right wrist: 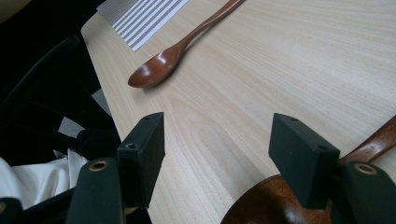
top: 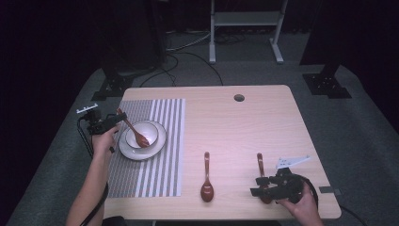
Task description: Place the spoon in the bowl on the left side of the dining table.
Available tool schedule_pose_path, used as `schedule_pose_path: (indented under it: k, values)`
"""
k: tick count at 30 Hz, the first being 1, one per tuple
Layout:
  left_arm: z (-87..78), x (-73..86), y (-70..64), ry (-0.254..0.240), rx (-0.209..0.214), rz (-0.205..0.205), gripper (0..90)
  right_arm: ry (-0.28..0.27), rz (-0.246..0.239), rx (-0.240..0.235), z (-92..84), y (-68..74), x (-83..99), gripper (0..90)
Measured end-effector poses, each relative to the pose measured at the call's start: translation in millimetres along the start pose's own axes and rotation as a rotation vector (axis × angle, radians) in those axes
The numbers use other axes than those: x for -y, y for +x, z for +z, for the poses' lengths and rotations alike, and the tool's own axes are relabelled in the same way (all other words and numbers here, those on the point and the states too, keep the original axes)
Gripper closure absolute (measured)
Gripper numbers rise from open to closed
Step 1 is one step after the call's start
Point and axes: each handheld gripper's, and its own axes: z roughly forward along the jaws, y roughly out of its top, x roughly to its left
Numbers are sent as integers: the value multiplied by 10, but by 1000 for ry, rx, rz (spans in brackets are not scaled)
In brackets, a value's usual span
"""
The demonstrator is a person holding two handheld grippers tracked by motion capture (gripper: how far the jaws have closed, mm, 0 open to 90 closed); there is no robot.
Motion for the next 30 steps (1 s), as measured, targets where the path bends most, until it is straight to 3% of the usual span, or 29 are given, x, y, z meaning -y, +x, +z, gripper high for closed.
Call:
schedule_pose_path:
  k: [8,22,30]
  values:
    - [-19,60,47,12,-3,-18,566,-5,1,-1,-9,-3,0,348]
    - [-160,91,-16,32,-27,37,453,-32,10,11,-65,-43,9,343]
    - [-230,105,-69,36,-54,50,291,-56,20,30,-124,-60,26,339]
